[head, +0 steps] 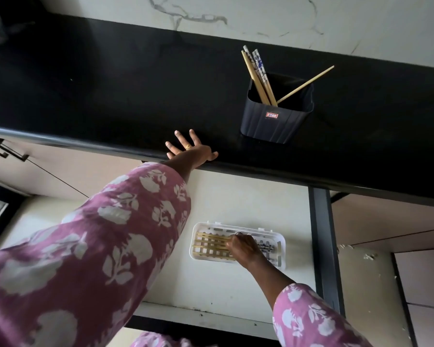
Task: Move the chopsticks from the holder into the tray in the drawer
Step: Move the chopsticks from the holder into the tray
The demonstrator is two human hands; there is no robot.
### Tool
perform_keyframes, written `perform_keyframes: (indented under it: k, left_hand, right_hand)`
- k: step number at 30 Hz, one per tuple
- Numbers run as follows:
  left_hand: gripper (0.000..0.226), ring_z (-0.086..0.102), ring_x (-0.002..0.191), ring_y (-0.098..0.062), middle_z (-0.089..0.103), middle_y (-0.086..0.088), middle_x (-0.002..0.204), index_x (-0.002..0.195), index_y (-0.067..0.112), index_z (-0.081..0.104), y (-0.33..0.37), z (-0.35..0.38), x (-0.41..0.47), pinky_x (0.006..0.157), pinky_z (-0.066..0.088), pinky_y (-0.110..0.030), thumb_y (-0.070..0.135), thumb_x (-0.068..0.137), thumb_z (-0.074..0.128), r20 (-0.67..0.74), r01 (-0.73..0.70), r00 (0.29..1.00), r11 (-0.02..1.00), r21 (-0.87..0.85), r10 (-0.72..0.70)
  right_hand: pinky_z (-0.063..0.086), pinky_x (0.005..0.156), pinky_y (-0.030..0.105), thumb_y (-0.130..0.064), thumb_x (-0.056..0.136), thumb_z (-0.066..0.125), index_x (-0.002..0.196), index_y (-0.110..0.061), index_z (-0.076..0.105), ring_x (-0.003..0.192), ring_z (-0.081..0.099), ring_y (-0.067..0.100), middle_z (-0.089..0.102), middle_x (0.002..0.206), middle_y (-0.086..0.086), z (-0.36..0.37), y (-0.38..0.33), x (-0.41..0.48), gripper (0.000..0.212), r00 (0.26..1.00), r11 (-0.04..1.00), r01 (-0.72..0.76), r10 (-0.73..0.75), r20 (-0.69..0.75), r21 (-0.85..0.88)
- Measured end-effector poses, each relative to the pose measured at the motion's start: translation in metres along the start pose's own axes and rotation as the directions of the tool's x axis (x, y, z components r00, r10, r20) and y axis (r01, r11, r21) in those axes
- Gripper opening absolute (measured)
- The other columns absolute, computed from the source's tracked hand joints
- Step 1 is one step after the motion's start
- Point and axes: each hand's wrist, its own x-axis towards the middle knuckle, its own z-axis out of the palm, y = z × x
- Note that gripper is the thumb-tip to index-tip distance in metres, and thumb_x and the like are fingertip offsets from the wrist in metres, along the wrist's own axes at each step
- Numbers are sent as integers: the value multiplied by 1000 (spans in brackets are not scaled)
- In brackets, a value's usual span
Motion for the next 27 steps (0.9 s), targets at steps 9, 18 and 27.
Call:
perform_keyframes:
  k: [9, 18, 27]
  left_hand:
    - [96, -15, 138, -52, -19, -16, 156, 149, 27, -14, 2, -2, -4, 113, 1, -58, 74, 82, 37, 17, 4, 1000, 1000, 23, -5]
    - [91, -10, 138, -54, -4, -22, 157, 151, 21, -2, 1, -5, -10, 113, -1, -57, 75, 84, 28, 27, -6, 1000, 1000, 10, 5]
    - [90, -9, 138, -55, -2, -21, 157, 151, 22, 1, 4, -2, -3, 113, 0, -57, 76, 83, 26, 37, 6, 999, 1000, -5, -5]
  right_hand:
    - [48, 73, 33, -2, 85, 44, 96, -9, 64, 102, 61, 26, 67, 105, 11, -2, 23, -6, 24, 987, 998, -43, 36, -157, -42]
    - [52, 41, 20, -4, 62, 78, 64, -13, 72, 53, 68, 20, 72, 61, 2, -93, 45, -15, 10, 673, 998, 54, -49, -738, -17]
    - [53, 54, 22, -6, 72, 76, 71, -8, 74, 59, 70, 19, 74, 67, 4, -225, 65, 10, 2, 173, 995, 12, -99, -980, -98]
